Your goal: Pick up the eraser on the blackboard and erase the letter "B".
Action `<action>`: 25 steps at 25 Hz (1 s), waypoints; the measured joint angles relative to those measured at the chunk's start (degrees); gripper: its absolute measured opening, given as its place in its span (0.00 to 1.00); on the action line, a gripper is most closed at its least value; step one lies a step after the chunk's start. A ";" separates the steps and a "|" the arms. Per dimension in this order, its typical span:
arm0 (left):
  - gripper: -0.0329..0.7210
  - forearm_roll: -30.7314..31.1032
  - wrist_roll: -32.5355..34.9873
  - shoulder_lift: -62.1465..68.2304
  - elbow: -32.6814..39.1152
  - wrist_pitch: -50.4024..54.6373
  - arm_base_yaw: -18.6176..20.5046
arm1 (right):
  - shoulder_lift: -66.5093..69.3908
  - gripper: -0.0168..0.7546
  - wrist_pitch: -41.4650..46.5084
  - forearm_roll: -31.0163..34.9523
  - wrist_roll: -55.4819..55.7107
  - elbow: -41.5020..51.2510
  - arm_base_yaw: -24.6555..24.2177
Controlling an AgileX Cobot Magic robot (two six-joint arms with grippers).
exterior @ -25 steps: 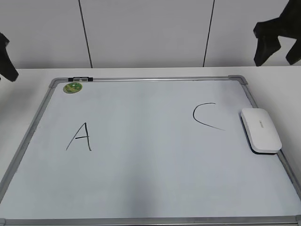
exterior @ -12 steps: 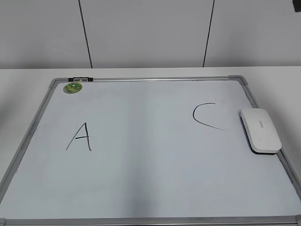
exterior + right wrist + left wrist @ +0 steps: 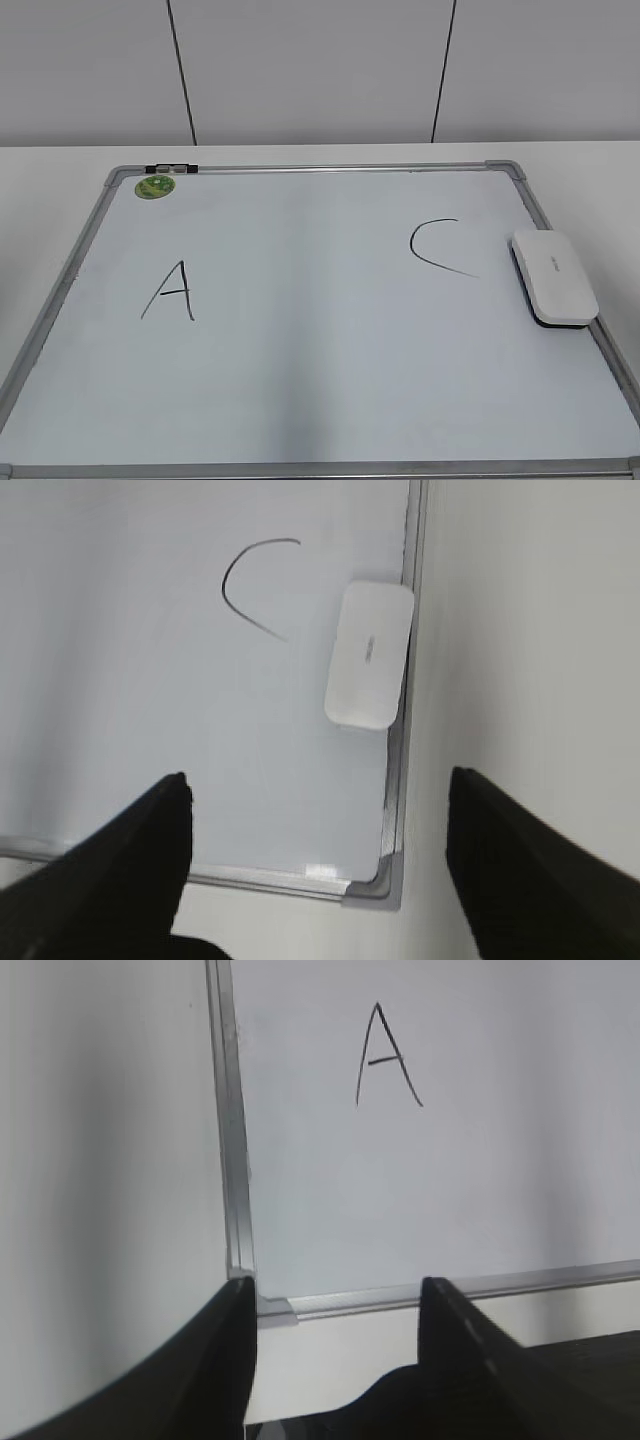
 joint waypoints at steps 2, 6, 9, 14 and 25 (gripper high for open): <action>0.56 0.00 -1.55 -4.15 3.95 0.00 -1.20 | -3.96 0.78 0.00 1.38 0.00 4.50 0.00; 0.55 0.00 -2.54 -12.39 10.81 0.10 -3.52 | -12.22 0.78 0.00 3.07 0.11 13.67 0.00; 0.54 0.00 -2.89 -18.64 15.29 0.23 -4.93 | -19.11 0.78 0.00 3.30 0.11 20.03 0.00; 0.51 0.00 -3.02 -27.66 21.75 0.35 -5.65 | -29.90 0.78 0.20 2.15 0.74 29.63 0.00; 0.50 1.75 -4.59 -32.61 31.81 -1.46 -5.93 | -40.06 0.78 -0.25 -4.90 2.61 43.36 0.00</action>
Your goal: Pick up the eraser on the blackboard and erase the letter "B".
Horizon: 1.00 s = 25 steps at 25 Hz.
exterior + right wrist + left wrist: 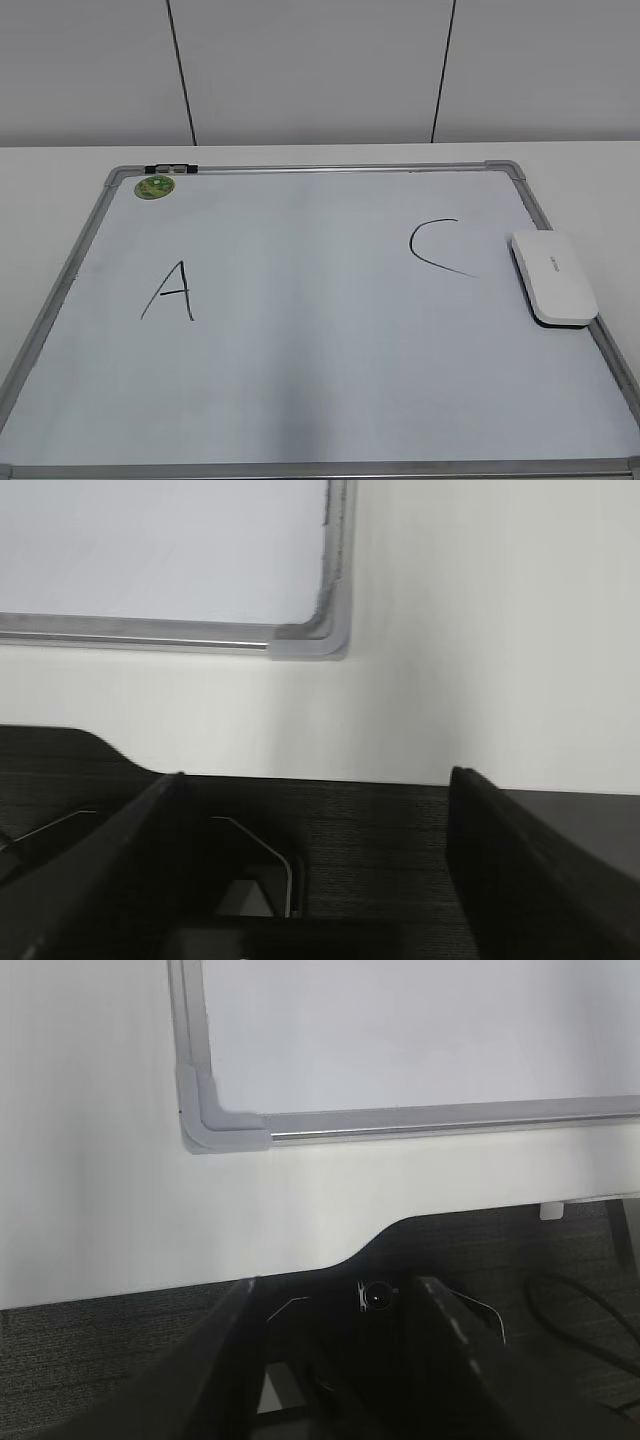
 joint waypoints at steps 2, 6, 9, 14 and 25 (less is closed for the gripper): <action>0.50 0.27 -0.79 0.00 -0.02 -0.47 0.00 | -0.09 0.78 -0.20 -3.26 0.00 0.00 0.00; 0.49 0.46 -1.43 0.00 0.11 -1.03 0.00 | -0.09 0.78 -2.20 -5.41 0.00 0.72 0.00; 0.49 0.46 -1.52 0.00 0.11 -1.52 0.00 | -0.09 0.78 -4.85 -5.05 0.04 1.83 0.00; 0.49 0.81 -1.52 0.00 -0.81 -2.54 -0.05 | -0.09 0.78 -6.49 -5.05 0.68 2.82 0.00; 0.49 8.86 -1.56 0.00 -1.92 -5.61 -1.45 | -0.09 0.78 -6.76 -5.05 1.07 2.82 0.00</action>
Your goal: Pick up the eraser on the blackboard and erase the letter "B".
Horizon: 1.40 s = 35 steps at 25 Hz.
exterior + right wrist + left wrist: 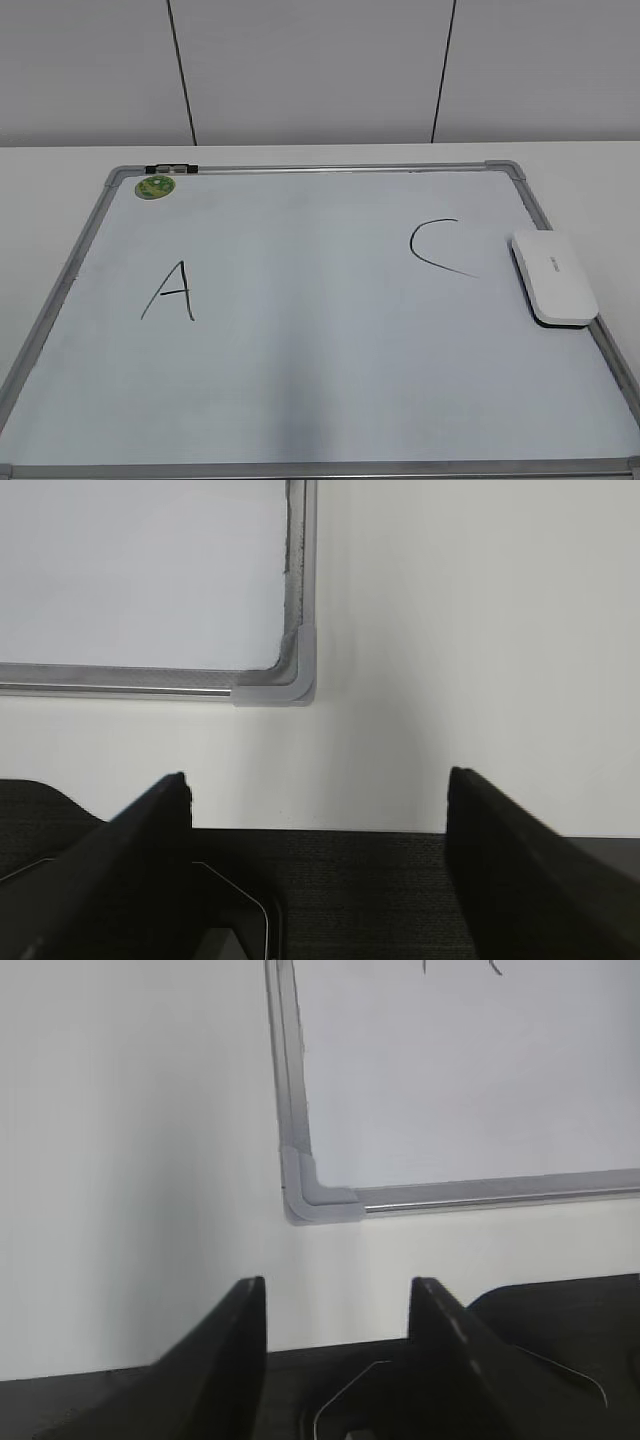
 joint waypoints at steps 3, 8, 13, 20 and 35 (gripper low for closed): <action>0.53 2.13 0.00 0.00 0.62 -0.96 -0.32 | 0.00 0.78 0.00 0.00 0.00 0.00 0.00; 0.62 2.97 0.00 0.00 1.09 -1.82 -0.32 | 0.00 0.78 0.00 0.00 0.00 0.00 0.00; 0.68 3.11 0.00 0.00 1.09 -1.82 -0.32 | 0.00 0.78 0.00 0.00 0.00 0.00 0.00; 0.70 3.15 0.00 0.00 1.09 -1.82 -0.32 | 0.00 0.78 0.00 0.00 0.00 0.00 0.00; 0.70 3.15 0.00 -1.15 1.09 -1.82 -0.32 | -1.10 0.78 0.00 0.00 0.00 0.00 0.00</action>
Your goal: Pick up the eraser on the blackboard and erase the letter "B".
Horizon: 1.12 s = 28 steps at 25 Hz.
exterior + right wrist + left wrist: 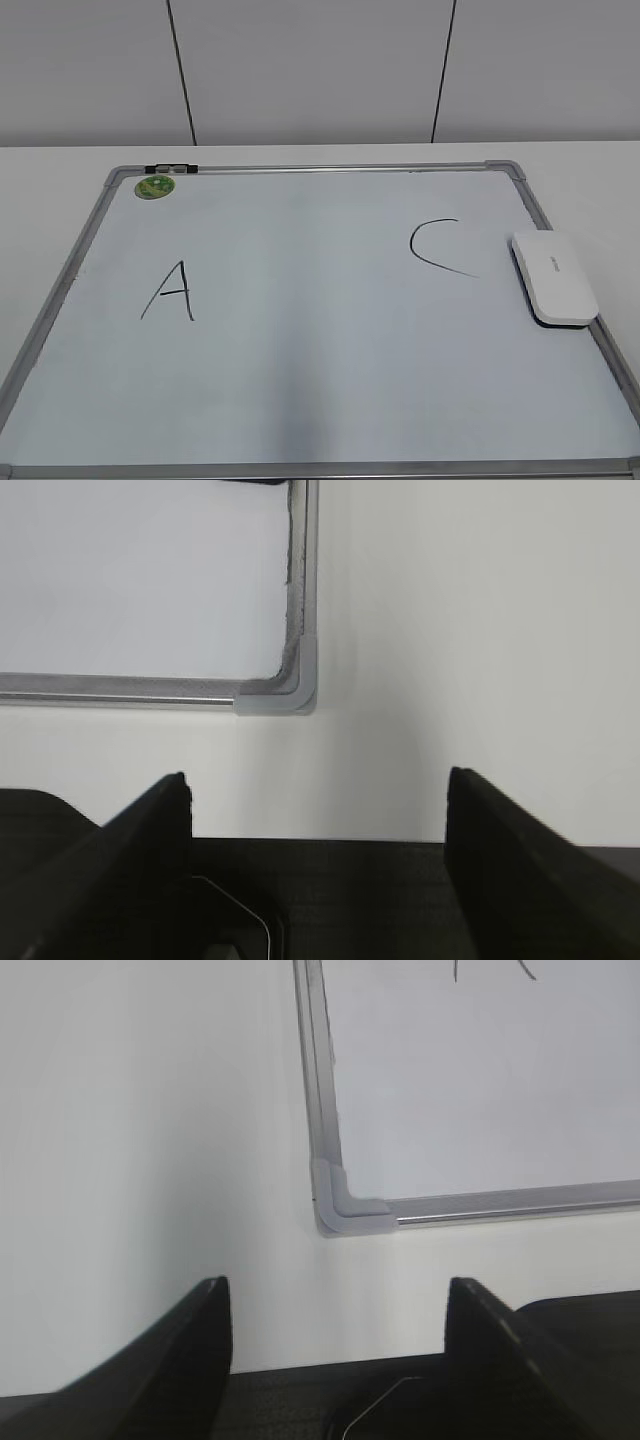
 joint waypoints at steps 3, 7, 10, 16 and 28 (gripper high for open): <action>0.70 0.00 0.00 -3.30 0.00 0.00 0.00 | -3.52 0.78 0.00 0.00 0.00 0.00 0.00; 0.70 0.00 0.00 -9.41 0.00 0.00 0.00 | -10.74 0.78 0.00 0.00 0.00 0.00 0.00; 0.70 0.00 0.00 -14.47 0.00 0.00 0.00 | -15.91 0.78 0.00 0.00 0.00 0.00 0.00; 0.70 0.00 0.00 -21.86 0.00 0.21 0.00 | -22.02 0.78 0.33 0.00 0.05 0.00 0.00; 0.67 0.09 0.00 -22.68 0.00 0.44 0.00 | -22.07 0.78 0.33 0.00 0.05 0.00 0.00</action>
